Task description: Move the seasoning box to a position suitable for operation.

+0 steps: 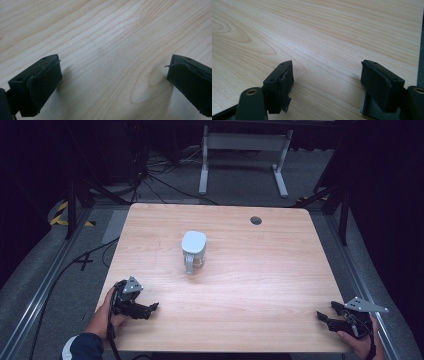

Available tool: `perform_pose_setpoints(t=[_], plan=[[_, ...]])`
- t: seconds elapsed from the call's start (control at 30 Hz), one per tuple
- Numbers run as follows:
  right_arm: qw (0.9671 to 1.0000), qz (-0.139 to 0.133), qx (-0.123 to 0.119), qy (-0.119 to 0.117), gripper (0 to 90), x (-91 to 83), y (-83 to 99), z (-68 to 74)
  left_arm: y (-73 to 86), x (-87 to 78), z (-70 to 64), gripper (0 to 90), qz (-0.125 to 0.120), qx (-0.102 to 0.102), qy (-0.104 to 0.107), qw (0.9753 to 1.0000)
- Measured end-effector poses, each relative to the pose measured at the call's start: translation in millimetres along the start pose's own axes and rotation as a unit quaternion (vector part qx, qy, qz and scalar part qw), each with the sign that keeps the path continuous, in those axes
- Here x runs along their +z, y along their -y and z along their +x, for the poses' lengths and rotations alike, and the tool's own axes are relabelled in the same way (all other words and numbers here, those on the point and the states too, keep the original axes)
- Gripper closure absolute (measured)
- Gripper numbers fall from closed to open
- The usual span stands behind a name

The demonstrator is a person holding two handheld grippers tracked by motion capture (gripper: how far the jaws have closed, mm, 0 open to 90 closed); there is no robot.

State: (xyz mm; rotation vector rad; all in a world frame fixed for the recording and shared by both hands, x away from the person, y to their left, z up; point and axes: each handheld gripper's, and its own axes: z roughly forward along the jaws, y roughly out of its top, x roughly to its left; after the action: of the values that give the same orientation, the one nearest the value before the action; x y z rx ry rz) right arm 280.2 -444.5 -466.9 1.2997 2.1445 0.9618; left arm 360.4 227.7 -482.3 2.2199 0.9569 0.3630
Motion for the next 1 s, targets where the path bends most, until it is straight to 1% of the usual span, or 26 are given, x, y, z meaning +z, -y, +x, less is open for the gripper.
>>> perform_pose_setpoints(t=[0.03,0.1,0.17,0.2,0.23,0.43,0.47,0.5,0.53,0.6,0.63,0.67,0.7,0.73,0.77,0.8,0.83,0.87,0.9,0.93,0.97,1.0], plan=[[1.0,0.0,0.0,0.0,26.2,0.0,0.0,0.0,-0.9,0.7,0.1,0.0,0.002,-0.003,0.001,1.0],[1.0,0.001,-0.001,0.0,26.2,-0.1,0.0,-0.1,-2.5,1.7,-0.3,0.0,0.004,-0.009,-0.003,0.9999],[1.0,0.0,-0.001,0.0,26.2,0.0,0.1,-0.1,-2.4,2.1,-0.5,0.0,0.0,-0.008,-0.008,0.9999],[1.0,0.0,0.0,0.0,26.3,0.0,0.1,0.1,-2.3,1.7,-0.2,0.2,-0.001,-0.001,-0.01,0.9999],[1.0,0.0,0.0,0.001,26.3,-0.2,0.2,0.2,-2.1,1.6,-0.8,0.3,0.0,-0.006,-0.008,0.9999],[1.0,0.002,-0.003,0.002,26.4,-0.4,0.3,0.1,-2.5,2.0,0.3,0.3,0.0,-0.004,-0.005,1.0],[1.0,0.001,-0.001,0.003,27.1,-0.5,0.0,0.5,-2.8,1.8,0.8,0.3,0.002,0.0,-0.003,1.0],[1.0,0.002,-0.005,0.001,30.1,-0.6,-0.1,0.9,-3.1,1.9,1.4,0.2,0.002,0.005,-0.004,1.0],[0.9999,-0.001,-0.011,-0.002,34.9,-0.7,-0.5,1.2,-3.1,2.2,1.2,0.3,0.002,0.002,0.001,1.0],[0.9998,-0.004,-0.019,-0.004,38.6,-0.1,-1.9,2.2,-3.1,2.6,0.9,0.3,0.001,-0.003,0.001,1.0],[0.9998,-0.003,-0.02,-0.007,41.9,-0.3,-3.2,2.7,-3.1,2.6,1.1,0.3,0.001,-0.002,0.001,1.0],[0.9996,-0.012,-0.022,-0.011,46.1,-0.2,-4.7,2.7,-3.0,2.5,0.8,0.4,0.001,-0.003,0.0,1.0],[0.9995,-0.02,-0.021,-0.015,48.4,-0.7,-6.9,2.6,-2.9,2.3,0.7,0.5,0.001,-0.004,0.0,1.0],[0.9992,-0.027,-0.015,-0.026,54.9,-1.1,-10.0,2.0,-2.7,2.2,1.0,0.9,-0.003,-0.004,-0.004,1.0],[0.9987,-0.031,-0.015,-0.037,58.1,-1.0,-12.7,1.4,-2.3,1.7,1.1,1.8,-0.005,-0.004,-0.007,1.0],[0.9987,-0.029,-0.016,-0.038,61.0,0.1,-15.8,2.2,-1.9,1.0,0.8,3.1,-0.007,-0.007,-0.009,0.9999],[0.9987,-0.026,-0.021,-0.038,64.2,0.8,-19.7,2.8,-1.3,-0.2,-0.3,4.3,-0.002,-0.013,-0.005,0.9999],[0.9986,-0.024,-0.023,-0.042,65.8,0.6,-23.0,3.4,-0.5,0.0,-0.5,5.3,-0.011,-0.012,-0.009,0.9998],[0.9982,-0.027,-0.028,-0.046,68.2,0.7,-27.7,4.2,-0.2,-1.1,-1.2,6.3,-0.007,-0.014,-0.01,0.9998],[0.9979,-0.03,-0.031,-0.048,70.9,0.3,-33.1,6.0,-0.1,-1.0,-0.2,6.8,-0.011,-0.006,-0.014,0.9998],[0.9975,-0.033,-0.035,-0.052,71.8,0.1,-38.7,7.7,0.4,-1.1,-1.2,7.0,-0.012,-0.012,-0.013,0.9998],[0.9969,-0.04,-0.036,-0.058,72.1,0.3,-44.1,9.5,0.1,-1.5,-0.7,7.2,-0.01,-0.008,-0.014,0.9998]])
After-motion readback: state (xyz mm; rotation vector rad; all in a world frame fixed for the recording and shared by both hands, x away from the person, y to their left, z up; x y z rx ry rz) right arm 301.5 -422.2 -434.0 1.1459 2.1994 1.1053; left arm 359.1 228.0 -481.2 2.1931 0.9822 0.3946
